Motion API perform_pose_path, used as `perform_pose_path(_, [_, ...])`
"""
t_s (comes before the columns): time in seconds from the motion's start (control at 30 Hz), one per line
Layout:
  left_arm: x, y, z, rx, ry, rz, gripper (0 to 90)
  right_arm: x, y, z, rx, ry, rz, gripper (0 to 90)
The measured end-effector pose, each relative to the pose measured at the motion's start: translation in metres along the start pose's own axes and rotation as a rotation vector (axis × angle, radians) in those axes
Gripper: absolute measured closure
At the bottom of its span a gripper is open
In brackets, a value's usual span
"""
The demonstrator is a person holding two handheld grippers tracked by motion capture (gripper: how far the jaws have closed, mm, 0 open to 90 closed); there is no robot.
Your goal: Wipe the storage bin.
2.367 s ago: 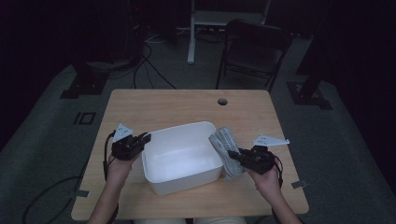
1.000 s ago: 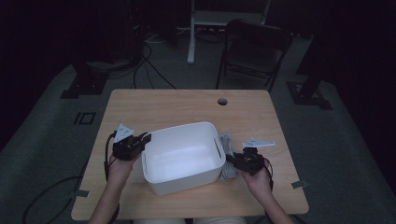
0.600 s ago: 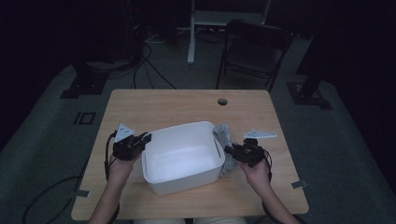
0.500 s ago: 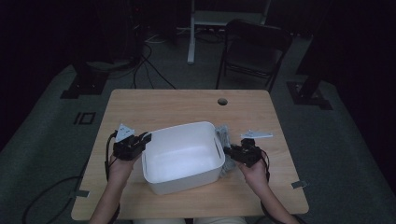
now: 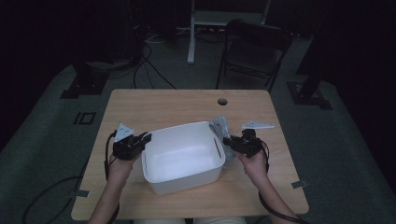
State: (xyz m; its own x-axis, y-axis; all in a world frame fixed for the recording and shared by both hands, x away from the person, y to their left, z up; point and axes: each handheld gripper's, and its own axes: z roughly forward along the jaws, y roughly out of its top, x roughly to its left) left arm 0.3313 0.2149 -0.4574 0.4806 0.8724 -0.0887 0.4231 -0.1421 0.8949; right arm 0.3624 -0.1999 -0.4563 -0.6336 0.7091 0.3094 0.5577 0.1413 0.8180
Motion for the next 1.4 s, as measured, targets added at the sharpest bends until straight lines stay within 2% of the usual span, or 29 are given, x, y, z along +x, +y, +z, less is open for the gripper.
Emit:
perform_pose_path(0.07, [-0.001, 0.0, 0.0, 0.001, 0.006, 0.001, 78.6, -0.001, -0.002, 0.008, 0.024, -0.018, -0.007, 77.1])
perform_pose_path(0.17, [-0.001, 0.0, 0.0, 0.0, 0.014, 0.004, 78.5, -0.003, -0.009, 0.016, 0.048, -0.037, 0.008, 77.1])
perform_pose_path(0.23, [0.0, 0.0, 0.0, 0.0, 0.009, 0.004, 78.4, -0.006, -0.012, 0.02, 0.069, -0.034, 0.013, 77.1])
perform_pose_path(0.3, [0.0, 0.0, 0.0, 0.002, 0.007, 0.007, 78.4, -0.009, -0.01, 0.018, 0.067, -0.024, 0.02, 76.8])
perform_pose_path(0.37, [0.0, 0.0, 0.0, 0.001, 0.003, 0.008, 78.4, -0.01, -0.004, 0.011, 0.026, -0.007, 0.024, 76.7])
perform_pose_path(0.43, [0.0, 0.0, 0.0, 0.003, 0.006, 0.015, 78.4, -0.011, 0.004, 0.003, -0.029, 0.027, 0.048, 76.7])
perform_pose_path(0.47, [0.0, 0.0, 0.0, 0.003, 0.006, 0.015, 78.4, -0.011, 0.004, 0.003, -0.029, 0.027, 0.048, 76.7])
perform_pose_path(0.5, [0.0, 0.0, 0.0, 0.003, 0.005, 0.015, 78.4, -0.007, 0.01, 0.002, -0.037, 0.016, 0.025, 76.7])
perform_pose_path(0.57, [0.0, 0.0, 0.0, 0.002, 0.005, 0.013, 78.4, -0.005, 0.012, 0.006, -0.026, 0.006, 0.007, 76.9])
perform_pose_path(0.67, [-0.001, 0.0, 0.001, 0.002, 0.01, 0.011, 78.5, -0.01, 0.013, 0.013, -0.009, 0.019, 0.023, 77.0])
perform_pose_path(0.9, [-0.002, 0.0, 0.001, -0.001, 0.018, 0.003, 78.4, -0.016, 0.005, 0.034, 0.057, -0.02, 0.034, 77.3])
perform_pose_path(1.03, [-0.002, 0.0, 0.001, -0.003, 0.019, -0.002, 78.2, -0.022, -0.001, 0.044, 0.086, -0.023, 0.053, 77.3])
perform_pose_path(1.23, [-0.001, -0.001, 0.001, -0.009, 0.013, -0.015, 77.9, -0.022, 0.0, 0.036, 0.088, -0.031, 0.046, 76.9])
perform_pose_path(1.4, [-0.001, -0.001, 0.001, -0.009, 0.016, -0.014, 77.9, -0.021, -0.013, 0.005, 0.053, 0.012, 0.075, 76.7])
